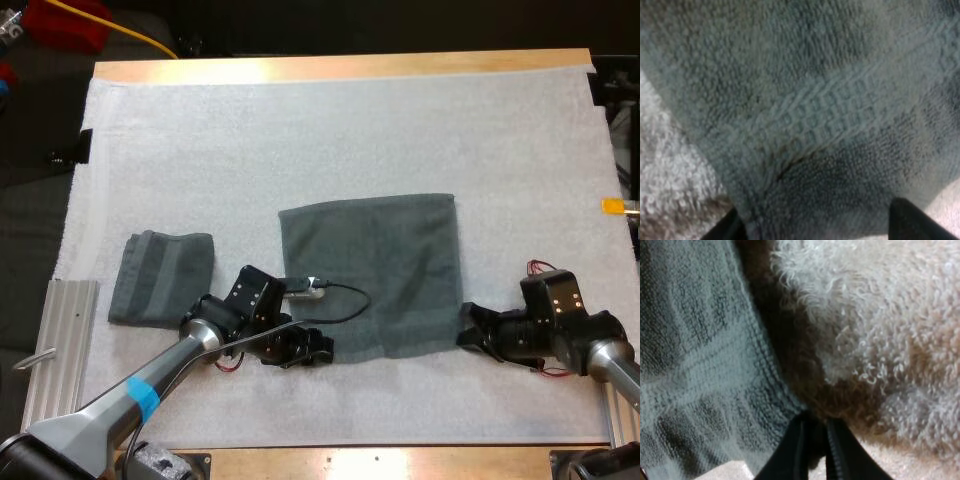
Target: Pick towel from pile, fold and stack
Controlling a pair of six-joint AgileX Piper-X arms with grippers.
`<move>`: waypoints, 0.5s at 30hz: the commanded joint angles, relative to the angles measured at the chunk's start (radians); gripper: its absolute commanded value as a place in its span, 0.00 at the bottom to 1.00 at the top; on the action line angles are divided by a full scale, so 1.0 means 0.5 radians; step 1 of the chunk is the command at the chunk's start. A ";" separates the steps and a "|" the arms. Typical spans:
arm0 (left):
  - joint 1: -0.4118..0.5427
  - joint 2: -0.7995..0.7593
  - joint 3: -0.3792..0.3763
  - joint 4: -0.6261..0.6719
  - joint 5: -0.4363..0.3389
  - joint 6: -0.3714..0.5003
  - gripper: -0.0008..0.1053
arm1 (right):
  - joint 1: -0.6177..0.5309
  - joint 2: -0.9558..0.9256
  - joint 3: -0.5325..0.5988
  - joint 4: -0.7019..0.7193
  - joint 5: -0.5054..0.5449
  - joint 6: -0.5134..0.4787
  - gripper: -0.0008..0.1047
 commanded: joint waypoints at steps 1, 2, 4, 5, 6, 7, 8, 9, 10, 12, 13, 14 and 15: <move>-0.007 0.011 0.007 0.047 0.003 0.021 0.53 | -0.009 0.005 0.006 0.011 -0.036 -0.027 0.02; -0.007 0.011 0.007 0.067 -0.021 0.035 0.53 | -0.009 0.005 0.006 0.011 -0.036 -0.027 0.02; -0.007 0.011 0.007 0.108 -0.073 0.071 0.53 | -0.009 0.005 0.006 0.011 -0.036 -0.027 0.02; -0.007 0.011 0.007 0.125 -0.100 0.088 0.53 | -0.009 0.005 0.006 0.011 -0.036 -0.027 0.02; -0.007 0.011 0.007 0.135 -0.120 0.098 0.53 | -0.009 0.005 0.006 0.011 -0.036 -0.027 0.02; -0.007 0.011 0.007 0.140 -0.140 0.099 0.53 | -0.009 0.005 0.006 0.011 -0.036 -0.027 0.02; -0.007 0.011 0.007 0.140 -0.141 0.099 0.53 | -0.009 0.005 0.006 0.011 -0.036 -0.027 0.02; -0.007 0.011 0.007 0.140 -0.142 0.099 0.51 | -0.009 0.005 0.006 0.011 -0.036 -0.027 0.02; -0.007 0.011 0.007 0.140 -0.150 0.099 0.49 | -0.009 0.005 0.006 0.011 -0.036 -0.027 0.02; -0.007 0.011 0.007 0.140 -0.150 0.099 0.42 | -0.009 0.005 0.006 0.011 -0.036 -0.027 0.02; -0.007 0.011 0.007 0.136 -0.150 0.099 0.39 | -0.009 0.005 0.006 0.011 -0.036 -0.027 0.02; -0.007 0.011 0.007 0.126 -0.150 0.099 0.36 | -0.009 0.005 0.006 0.011 -0.036 -0.027 0.02; -0.007 0.011 0.007 0.121 -0.150 0.099 0.36 | -0.009 0.005 0.006 0.011 -0.036 -0.027 0.02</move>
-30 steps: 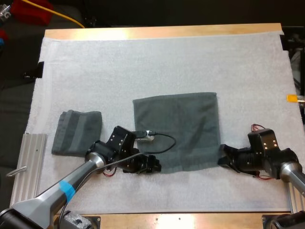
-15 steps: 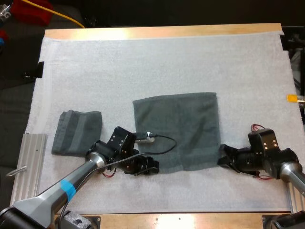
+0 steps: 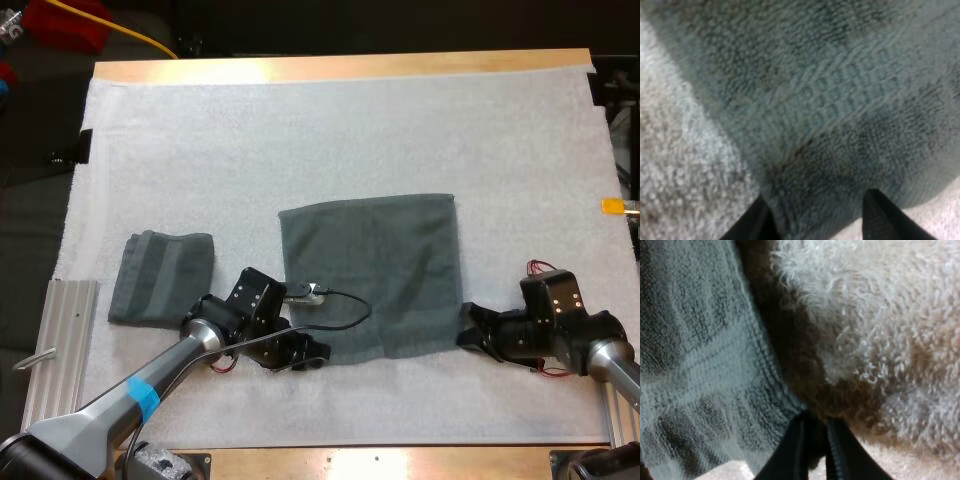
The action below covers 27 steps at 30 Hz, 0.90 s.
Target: Pick towel from pile, fold and stack
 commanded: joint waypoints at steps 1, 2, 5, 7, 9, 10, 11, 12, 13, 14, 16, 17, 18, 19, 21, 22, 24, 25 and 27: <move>-0.007 0.011 0.008 0.027 -0.038 0.004 0.36 | -0.009 0.005 0.006 0.011 -0.036 -0.027 0.02; -0.007 0.011 0.008 0.025 -0.044 0.004 0.36 | -0.009 0.005 0.006 0.011 -0.036 -0.027 0.02; -0.007 0.011 0.008 0.026 -0.069 0.004 0.34 | -0.009 0.005 0.006 0.011 -0.036 -0.027 0.02; -0.007 0.011 0.008 0.026 -0.081 0.000 0.26 | -0.009 0.005 0.006 0.011 -0.036 -0.027 0.02; -0.007 0.011 0.008 0.026 -0.116 0.000 0.10 | -0.009 0.005 0.006 0.011 -0.036 -0.027 0.02; -0.007 0.011 0.008 0.026 -0.117 0.000 0.07 | -0.009 0.005 0.006 0.011 -0.036 -0.027 0.02; -0.007 0.011 0.008 0.026 -0.117 0.000 0.06 | -0.009 0.005 0.006 0.011 -0.036 -0.027 0.02; -0.007 0.005 0.002 0.026 -0.117 0.004 0.03 | -0.009 0.005 0.006 0.011 -0.036 -0.027 0.02; -0.007 -0.031 -0.007 0.026 -0.115 0.038 0.03 | -0.009 -0.004 0.006 0.011 -0.074 -0.054 0.02; -0.007 -0.057 -0.012 0.026 -0.113 0.058 0.03 | -0.009 -0.014 0.006 0.011 -0.089 -0.071 0.02; -0.007 -0.153 -0.015 0.040 -0.120 0.083 0.03 | -0.009 -0.083 0.002 0.013 -0.089 -0.072 0.02; -0.007 -0.220 -0.015 0.067 -0.120 0.095 0.03 | -0.009 -0.140 0.000 0.022 -0.066 -0.072 0.02; -0.007 -0.252 -0.015 0.085 -0.120 0.105 0.03 | -0.009 -0.174 0.000 0.036 -0.048 -0.071 0.02; -0.011 -0.295 -0.015 0.145 -0.122 0.148 0.03 | -0.008 -0.246 0.000 0.117 0.010 -0.068 0.02; -0.011 -0.316 -0.015 0.202 -0.135 0.178 0.03 | -0.005 -0.295 0.000 0.198 0.048 -0.079 0.02; -0.011 -0.328 -0.015 0.245 -0.151 0.179 0.03 | -0.005 -0.323 0.000 0.245 0.053 -0.089 0.02; -0.011 -0.346 -0.015 0.284 -0.154 0.188 0.03 | -0.005 -0.362 0.000 0.294 0.049 -0.111 0.02; -0.021 -0.363 -0.015 0.306 -0.144 0.198 0.03 | -0.005 -0.391 0.000 0.336 0.049 -0.116 0.02; -0.050 -0.391 -0.015 0.333 -0.139 0.211 0.03 | -0.005 -0.429 0.000 0.392 0.038 -0.116 0.02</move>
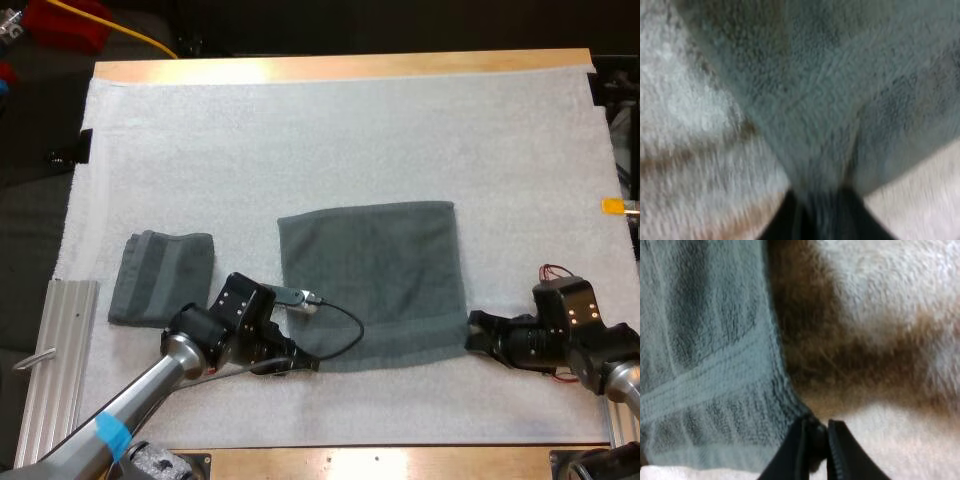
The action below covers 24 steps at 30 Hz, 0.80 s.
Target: Pick towel from pile, fold and stack
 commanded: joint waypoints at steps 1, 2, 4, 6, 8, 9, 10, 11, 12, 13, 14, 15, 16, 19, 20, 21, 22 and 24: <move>-0.031 -0.032 -0.012 0.043 -0.011 0.023 0.03 | -0.005 -0.029 0.000 0.076 -0.015 -0.035 0.02; -0.093 -0.061 -0.012 0.066 -0.020 0.032 0.03 | -0.005 -0.068 0.000 0.119 -0.019 -0.049 0.02; -0.238 -0.114 -0.012 0.096 -0.065 0.001 0.03 | -0.005 -0.156 0.000 0.236 -0.019 -0.092 0.02; -0.304 -0.139 -0.012 0.134 -0.103 -0.026 0.03 | -0.005 -0.232 0.000 0.342 -0.045 -0.110 0.02; -0.304 -0.143 -0.012 0.155 -0.082 -0.025 0.03 | -0.005 -0.275 0.000 0.384 -0.054 -0.113 0.02; -0.304 -0.143 -0.012 0.153 -0.074 -0.021 0.03 | -0.005 -0.296 0.000 0.394 -0.062 -0.106 0.02; -0.304 -0.143 -0.012 0.137 -0.065 -0.018 0.03 | -0.005 -0.310 0.000 0.390 -0.069 -0.077 0.02; -0.302 -0.143 -0.012 0.124 -0.034 -0.019 0.03 | -0.005 -0.317 0.000 0.375 -0.075 -0.033 0.02; -0.289 -0.143 -0.012 0.108 0.014 -0.024 0.03 | -0.005 -0.316 0.000 0.347 -0.083 0.031 0.02; -0.279 -0.143 -0.012 0.099 0.040 -0.031 0.03 | -0.005 -0.316 0.000 0.317 -0.092 0.060 0.02; -0.249 -0.143 -0.012 0.085 0.070 -0.032 0.03 | -0.005 -0.316 0.000 0.268 -0.108 0.103 0.02; -0.204 -0.140 -0.016 0.072 0.083 -0.036 0.03 | -0.005 -0.316 0.000 0.207 -0.117 0.172 0.02; -0.175 -0.136 -0.016 0.068 0.090 -0.037 0.03 | -0.005 -0.316 0.000 0.177 -0.122 0.212 0.02; -0.029 -0.135 -0.017 0.048 0.184 -0.037 0.03 | -0.005 -0.308 0.000 0.022 -0.134 0.390 0.02; 0.080 -0.135 -0.017 0.013 0.263 -0.037 0.03 | -0.005 -0.285 0.000 -0.073 -0.141 0.463 0.02; 0.146 -0.135 -0.017 -0.019 0.306 -0.037 0.03 | -0.005 -0.268 0.000 -0.108 -0.146 0.496 0.02; 0.188 -0.135 -0.017 -0.045 0.349 -0.037 0.03 | -0.005 -0.243 0.000 -0.150 -0.153 0.523 0.02; 0.372 -0.135 -0.017 -0.185 0.503 -0.097 0.03 | -0.006 -0.099 0.000 -0.365 -0.195 0.656 0.02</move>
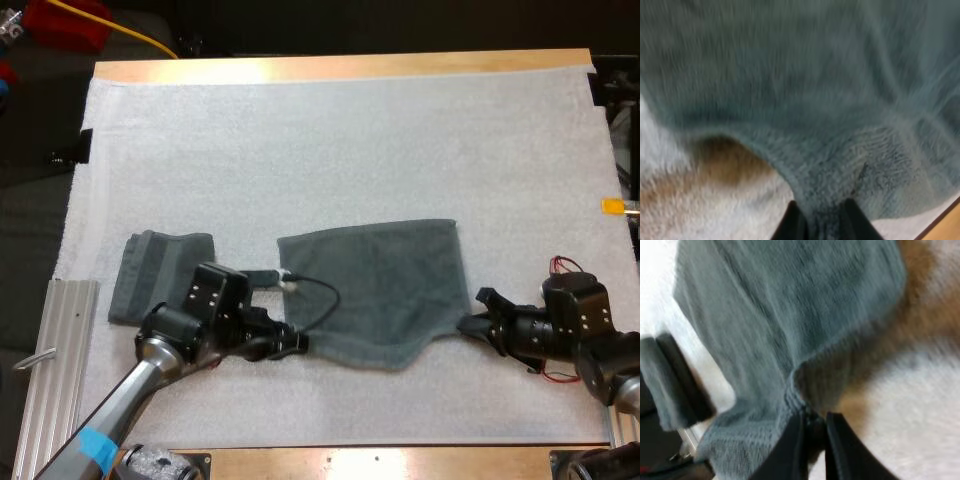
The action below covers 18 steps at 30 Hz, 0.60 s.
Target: Pick towel from pile, fold and stack
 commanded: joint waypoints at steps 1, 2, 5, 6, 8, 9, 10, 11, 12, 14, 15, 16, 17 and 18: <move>0.039 -0.012 -0.017 -0.062 0.051 -0.030 0.03 | -0.009 0.050 0.000 -0.092 -0.043 0.048 0.02; 0.065 -0.003 -0.017 -0.089 0.072 -0.042 0.03 | -0.009 0.080 0.000 -0.145 -0.047 0.081 0.02; 0.125 0.045 -0.017 -0.178 0.118 -0.100 0.03 | -0.009 0.171 0.000 -0.304 -0.057 0.169 0.02; 0.128 0.081 -0.017 -0.238 0.134 -0.141 0.03 | -0.009 0.205 0.000 -0.383 -0.057 0.207 0.02; 0.129 0.201 -0.017 -0.394 0.169 -0.237 0.03 | -0.009 0.308 0.000 -0.580 -0.074 0.323 0.02; 0.129 0.227 -0.017 -0.425 0.167 -0.259 0.03 | -0.009 0.334 0.000 -0.635 -0.074 0.344 0.02; 0.137 0.240 -0.017 -0.445 0.167 -0.268 0.03 | -0.009 0.356 0.000 -0.678 -0.074 0.360 0.02; 0.147 0.260 -0.017 -0.481 0.168 -0.286 0.03 | -0.009 0.383 0.000 -0.733 -0.074 0.378 0.02; 0.168 0.288 -0.024 -0.549 0.168 -0.308 0.03 | -0.009 0.445 0.000 -0.847 -0.074 0.432 0.02; 0.187 0.296 -0.038 -0.569 0.161 -0.307 0.03 | -0.009 0.495 0.000 -0.936 -0.074 0.455 0.02; 0.200 0.300 -0.049 -0.578 0.149 -0.307 0.03 | -0.009 0.528 0.000 -1.005 -0.074 0.476 0.02; 0.207 0.305 -0.055 -0.584 0.140 -0.307 0.03 | -0.009 0.551 0.000 -1.061 -0.074 0.499 0.02; 0.218 0.315 -0.064 -0.601 0.126 -0.307 0.03 | -0.009 0.578 0.000 -1.118 -0.074 0.537 0.02; 0.222 0.330 -0.072 -0.616 0.116 -0.307 0.03 | -0.009 0.605 0.000 -1.173 -0.074 0.567 0.02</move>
